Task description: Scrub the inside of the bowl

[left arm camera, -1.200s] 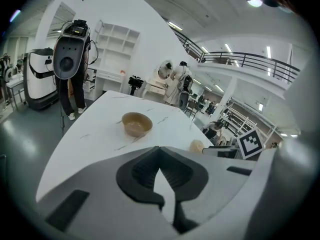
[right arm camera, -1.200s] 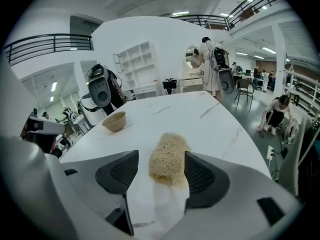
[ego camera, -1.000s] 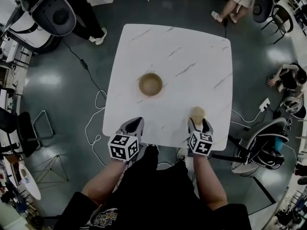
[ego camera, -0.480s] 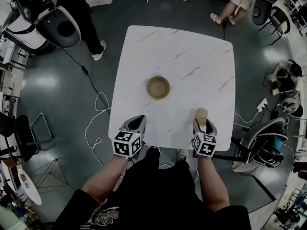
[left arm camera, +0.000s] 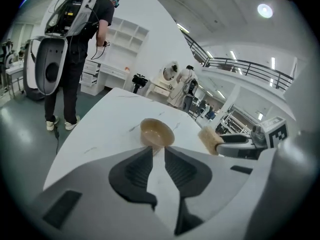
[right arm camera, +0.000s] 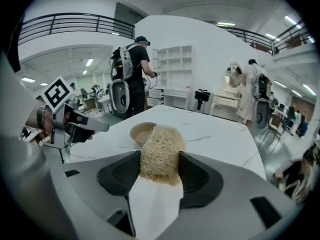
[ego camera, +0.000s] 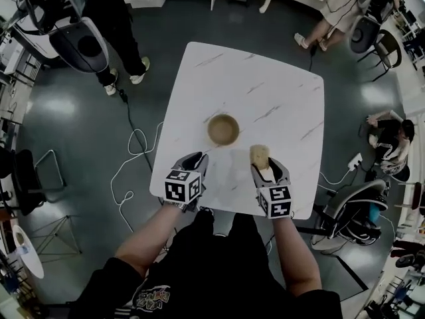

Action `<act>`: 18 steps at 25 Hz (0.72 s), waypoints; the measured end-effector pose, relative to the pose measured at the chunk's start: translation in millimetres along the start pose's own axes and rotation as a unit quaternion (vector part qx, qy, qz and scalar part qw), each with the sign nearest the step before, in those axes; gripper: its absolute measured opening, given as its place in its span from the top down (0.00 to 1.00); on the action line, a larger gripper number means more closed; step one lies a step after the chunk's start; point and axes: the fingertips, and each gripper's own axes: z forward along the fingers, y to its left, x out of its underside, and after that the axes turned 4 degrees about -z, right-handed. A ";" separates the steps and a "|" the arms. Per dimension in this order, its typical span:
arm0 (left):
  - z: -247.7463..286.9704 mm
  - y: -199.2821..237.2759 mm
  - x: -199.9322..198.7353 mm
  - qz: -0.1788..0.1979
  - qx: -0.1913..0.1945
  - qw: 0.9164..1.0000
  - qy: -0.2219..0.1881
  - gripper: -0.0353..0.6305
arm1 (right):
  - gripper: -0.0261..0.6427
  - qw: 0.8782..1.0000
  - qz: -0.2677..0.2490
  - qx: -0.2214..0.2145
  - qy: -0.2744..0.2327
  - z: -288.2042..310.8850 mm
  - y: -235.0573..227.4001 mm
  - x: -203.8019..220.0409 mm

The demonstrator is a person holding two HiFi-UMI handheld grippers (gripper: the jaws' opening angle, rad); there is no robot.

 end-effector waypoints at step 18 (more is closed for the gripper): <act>74.0 28.3 -21.7 -0.081 -0.077 0.994 0.003 0.73 | 0.59 0.907 -0.382 -0.160 0.080 101.1 17.2 -62.8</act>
